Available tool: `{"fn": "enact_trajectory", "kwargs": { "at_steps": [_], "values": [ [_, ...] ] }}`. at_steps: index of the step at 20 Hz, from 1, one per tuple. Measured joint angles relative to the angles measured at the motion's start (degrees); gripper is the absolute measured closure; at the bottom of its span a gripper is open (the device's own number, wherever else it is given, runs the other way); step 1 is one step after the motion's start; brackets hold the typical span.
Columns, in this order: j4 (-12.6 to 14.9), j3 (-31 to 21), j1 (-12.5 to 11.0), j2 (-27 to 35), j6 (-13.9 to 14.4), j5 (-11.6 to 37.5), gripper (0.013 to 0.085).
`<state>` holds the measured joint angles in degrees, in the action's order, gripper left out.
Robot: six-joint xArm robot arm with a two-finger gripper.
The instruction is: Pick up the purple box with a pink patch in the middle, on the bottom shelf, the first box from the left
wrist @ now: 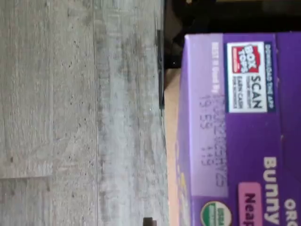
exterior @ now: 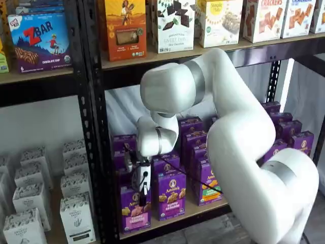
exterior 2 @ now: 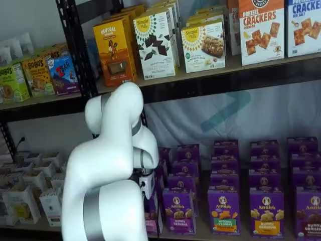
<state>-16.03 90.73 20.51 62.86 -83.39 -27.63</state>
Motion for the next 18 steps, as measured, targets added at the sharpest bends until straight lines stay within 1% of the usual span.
{"fn": "enact_trajectory", "kwargs": {
  "at_steps": [1, 3, 7, 11, 13, 15, 16, 17, 18],
  "values": [
    [0.2, 0.0, 0.0, 0.0, 0.1, 0.0, 0.037],
    [-1.0, -0.1, -0.1, 0.0, -1.0, 0.3, 0.037],
    [-2.2, -0.7, 0.0, -0.2, -2.1, 1.7, 0.037],
    [-4.0, -0.9, 0.1, -0.3, -3.6, 1.9, 0.037],
    [-4.7, -1.0, 0.0, -0.5, -4.2, 2.0, 0.045],
    [-4.8, -1.1, 0.0, -0.6, -4.4, 1.9, 0.045],
    [-4.7, -1.1, 0.0, -0.7, -4.3, 1.8, 0.049],
    [-4.5, -1.2, 0.0, -0.8, -4.2, 1.8, 0.049],
    [-4.3, -1.2, -0.1, -0.9, -4.0, 1.7, 0.053]
  ]
}}
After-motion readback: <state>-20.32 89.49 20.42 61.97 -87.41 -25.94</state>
